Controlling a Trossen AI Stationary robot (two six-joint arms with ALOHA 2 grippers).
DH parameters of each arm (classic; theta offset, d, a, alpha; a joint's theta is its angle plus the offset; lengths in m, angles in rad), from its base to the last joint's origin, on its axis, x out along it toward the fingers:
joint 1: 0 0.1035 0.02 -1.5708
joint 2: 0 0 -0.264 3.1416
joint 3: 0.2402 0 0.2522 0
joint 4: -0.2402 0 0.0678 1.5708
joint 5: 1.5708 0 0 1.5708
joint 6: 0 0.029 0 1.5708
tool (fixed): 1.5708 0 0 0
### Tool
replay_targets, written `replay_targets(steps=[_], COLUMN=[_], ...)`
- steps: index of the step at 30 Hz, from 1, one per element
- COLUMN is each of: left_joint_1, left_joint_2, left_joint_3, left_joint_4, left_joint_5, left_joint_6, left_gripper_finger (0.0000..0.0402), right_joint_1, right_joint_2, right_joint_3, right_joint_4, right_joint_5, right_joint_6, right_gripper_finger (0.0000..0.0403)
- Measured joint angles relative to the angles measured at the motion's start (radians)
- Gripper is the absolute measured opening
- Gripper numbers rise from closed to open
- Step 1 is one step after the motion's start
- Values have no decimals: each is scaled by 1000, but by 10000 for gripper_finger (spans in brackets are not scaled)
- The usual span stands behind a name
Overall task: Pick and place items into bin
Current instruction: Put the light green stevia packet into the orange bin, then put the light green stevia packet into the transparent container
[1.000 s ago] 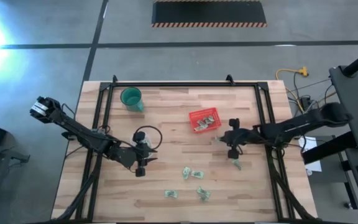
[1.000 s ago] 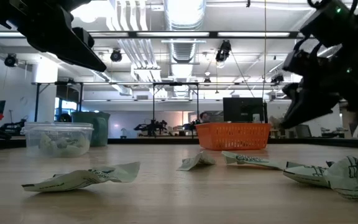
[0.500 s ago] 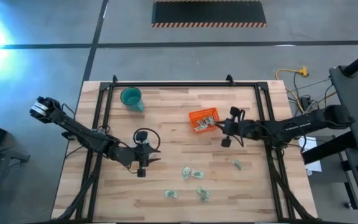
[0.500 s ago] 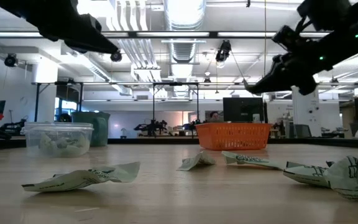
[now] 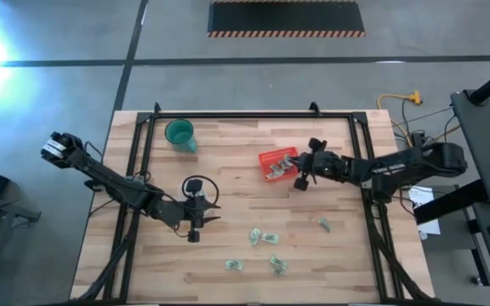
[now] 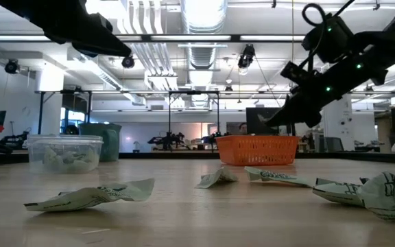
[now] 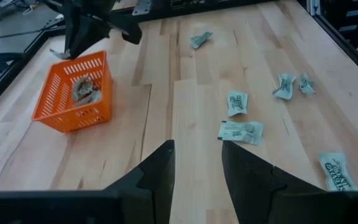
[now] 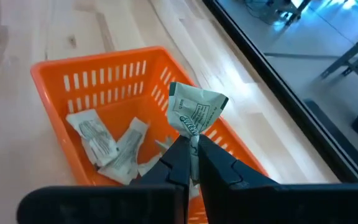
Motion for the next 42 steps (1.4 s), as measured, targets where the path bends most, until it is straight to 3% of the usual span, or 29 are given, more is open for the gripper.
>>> replay_targets(steps=[6, 9, 17, 23, 31, 42], left_joint_1=[0, 0, 0, 7, 31, -13], left_joint_2=[0, 0, 1, 115, 313, 457], left_joint_3=[0, -1, -10, -9, 70, 229], left_joint_4=[-1, 0, 21, 104, 125, 5], left_joint_5=[-1, -1, -1, 3, 236, 308], left_joint_6=[0, -1, -3, 25, 94, 42], left_gripper_finger=[116, 116, 116, 116, 116, 116], right_joint_1=[0, 0, 0, 0, 51, 185], right_joint_2=[43, 51, 45, 12, -74, -255], right_joint_3=[35, 40, 45, 47, 46, 46], right_joint_4=[1, -7, -35, -43, -145, -335], right_joint_5=[-4, -63, -67, -64, -76, -76], right_joint_6=[17, 13, 4, -15, -43, 21], right_gripper_finger=[13, 19, 96, 146, 163, 146])
